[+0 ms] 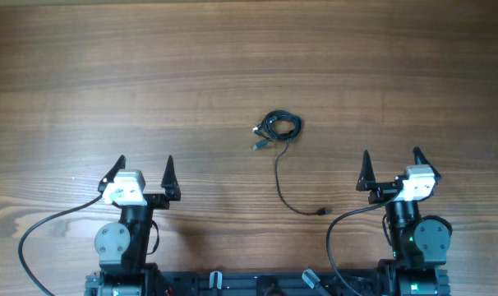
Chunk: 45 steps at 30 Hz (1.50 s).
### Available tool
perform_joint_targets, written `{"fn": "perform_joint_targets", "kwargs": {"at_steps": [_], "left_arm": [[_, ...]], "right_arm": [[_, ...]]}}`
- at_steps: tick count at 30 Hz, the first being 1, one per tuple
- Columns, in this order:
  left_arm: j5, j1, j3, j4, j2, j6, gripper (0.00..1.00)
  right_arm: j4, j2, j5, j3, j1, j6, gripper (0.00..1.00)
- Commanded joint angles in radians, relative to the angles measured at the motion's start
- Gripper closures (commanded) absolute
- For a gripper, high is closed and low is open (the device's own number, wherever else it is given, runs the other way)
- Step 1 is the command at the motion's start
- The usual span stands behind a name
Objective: Untangle cables
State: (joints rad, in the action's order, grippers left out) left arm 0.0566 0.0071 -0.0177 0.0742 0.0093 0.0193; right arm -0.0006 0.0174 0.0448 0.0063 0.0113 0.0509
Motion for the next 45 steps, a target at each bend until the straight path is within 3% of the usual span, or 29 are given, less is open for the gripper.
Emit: {"fn": "perform_joint_targets", "kwargs": {"at_steps": [1,25,37,45], "left_arm": [[-0.010,-0.005,0.012,-0.002,0.001,-0.016,0.00],[-0.050,-0.005,0.012,-0.005,0.001,-0.015,0.00],[-0.048,-0.005,0.012,-0.245,0.001,-0.009,0.00],[-0.058,-0.005,0.012,-0.278,0.001,0.145,0.00]], "right_arm": [[0.002,-0.014,0.012,-0.001,0.000,0.008,0.00],[0.002,-0.014,0.012,-0.001,0.000,0.008,0.00],[0.002,-0.014,0.012,-0.001,0.000,0.008,0.00],[0.002,-0.010,0.012,-0.001,0.000,0.008,0.00]]}}
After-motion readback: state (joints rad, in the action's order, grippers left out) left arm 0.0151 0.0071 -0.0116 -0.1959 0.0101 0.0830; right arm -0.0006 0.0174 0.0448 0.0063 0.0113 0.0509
